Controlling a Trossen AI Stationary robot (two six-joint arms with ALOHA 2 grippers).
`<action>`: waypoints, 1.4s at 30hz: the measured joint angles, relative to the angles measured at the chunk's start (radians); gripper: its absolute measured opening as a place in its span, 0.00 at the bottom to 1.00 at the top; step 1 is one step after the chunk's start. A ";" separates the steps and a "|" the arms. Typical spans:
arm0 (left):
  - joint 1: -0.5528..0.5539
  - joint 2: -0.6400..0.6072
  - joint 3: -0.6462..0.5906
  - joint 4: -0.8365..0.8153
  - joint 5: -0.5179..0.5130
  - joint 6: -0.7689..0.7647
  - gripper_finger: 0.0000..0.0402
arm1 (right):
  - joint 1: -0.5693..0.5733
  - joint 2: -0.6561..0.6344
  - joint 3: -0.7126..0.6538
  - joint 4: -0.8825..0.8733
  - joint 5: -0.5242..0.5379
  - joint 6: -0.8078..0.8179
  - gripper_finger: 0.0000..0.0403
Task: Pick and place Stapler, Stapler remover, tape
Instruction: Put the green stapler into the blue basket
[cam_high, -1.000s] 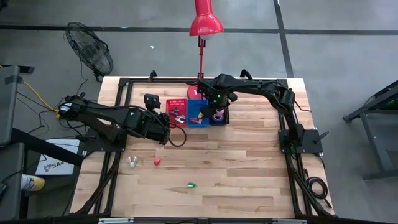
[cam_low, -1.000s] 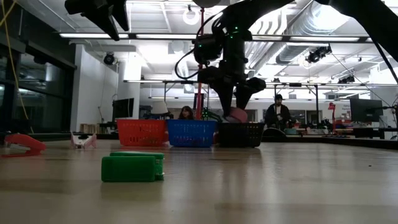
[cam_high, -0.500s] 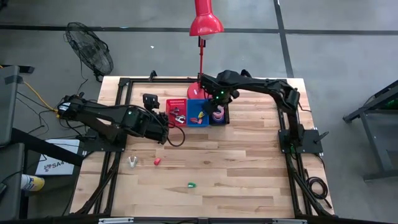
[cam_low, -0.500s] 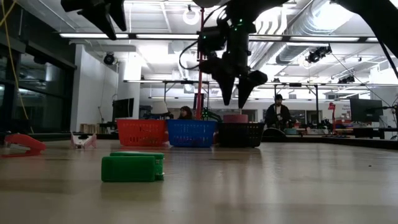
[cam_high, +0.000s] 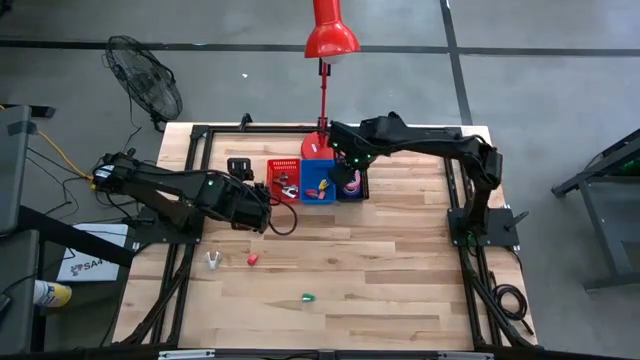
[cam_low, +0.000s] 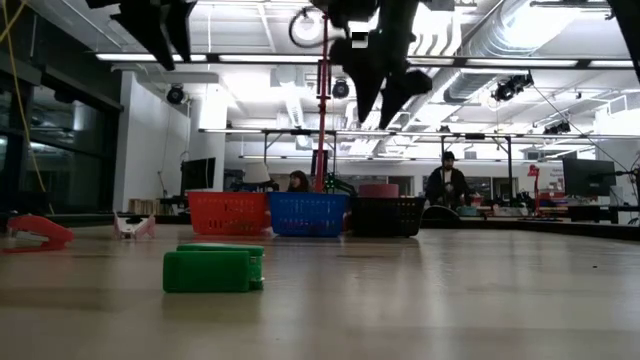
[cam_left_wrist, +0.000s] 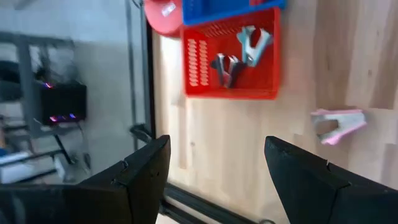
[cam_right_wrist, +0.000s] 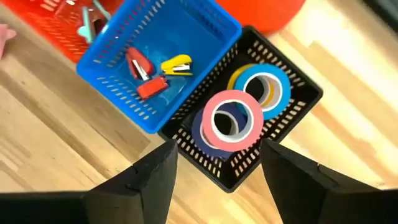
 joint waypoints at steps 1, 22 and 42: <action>0.000 0.000 -0.009 -0.003 0.008 -0.022 0.64 | 0.015 -0.010 0.000 0.000 0.018 -0.009 0.55; -0.021 0.000 -0.270 -0.001 0.299 -0.476 0.64 | 0.323 -0.154 0.000 -0.158 0.346 -0.121 0.55; -0.086 0.039 -0.269 0.686 0.430 0.002 0.64 | 0.534 -0.700 -0.890 0.524 0.279 0.203 0.55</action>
